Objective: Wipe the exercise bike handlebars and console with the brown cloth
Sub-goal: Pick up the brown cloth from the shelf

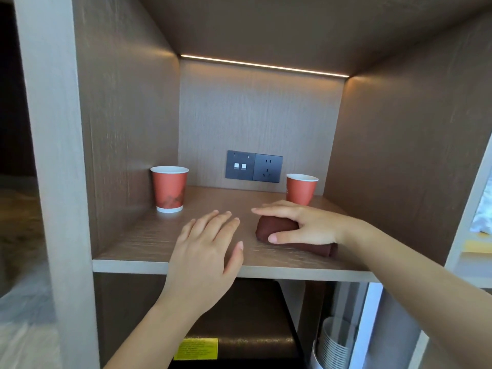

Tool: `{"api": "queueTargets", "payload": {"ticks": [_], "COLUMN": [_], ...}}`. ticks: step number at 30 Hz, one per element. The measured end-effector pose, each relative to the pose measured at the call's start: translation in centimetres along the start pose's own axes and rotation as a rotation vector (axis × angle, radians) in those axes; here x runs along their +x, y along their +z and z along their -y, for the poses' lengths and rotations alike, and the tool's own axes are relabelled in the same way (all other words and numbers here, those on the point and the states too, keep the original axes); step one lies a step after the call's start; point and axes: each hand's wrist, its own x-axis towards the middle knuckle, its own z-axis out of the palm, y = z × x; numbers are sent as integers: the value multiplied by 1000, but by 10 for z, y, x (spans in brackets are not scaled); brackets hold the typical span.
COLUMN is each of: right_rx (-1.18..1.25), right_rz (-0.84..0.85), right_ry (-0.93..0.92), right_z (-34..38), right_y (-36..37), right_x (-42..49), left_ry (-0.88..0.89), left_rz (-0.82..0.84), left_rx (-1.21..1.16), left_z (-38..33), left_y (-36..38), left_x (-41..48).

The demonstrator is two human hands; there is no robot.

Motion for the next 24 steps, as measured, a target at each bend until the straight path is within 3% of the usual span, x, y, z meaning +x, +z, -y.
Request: {"api": "queueTargets", "payload": {"ticks": [4, 17, 24], "right_rx": [-18, -32, 64], "right_rz": [20, -150, -386], "right_ry": [-14, -218, -399], "right_z": [-1, 22, 36], "right_y": [7, 13, 16], "right_x": [-5, -4, -14], "left_ry": [-9, -126, -157], "left_rz": [-30, -148, -237], "left_rx": [-23, -66, -53], "left_z": [-4, -11, -19], "left_y": [1, -2, -11], "left_x": [-7, -16, -27]}}
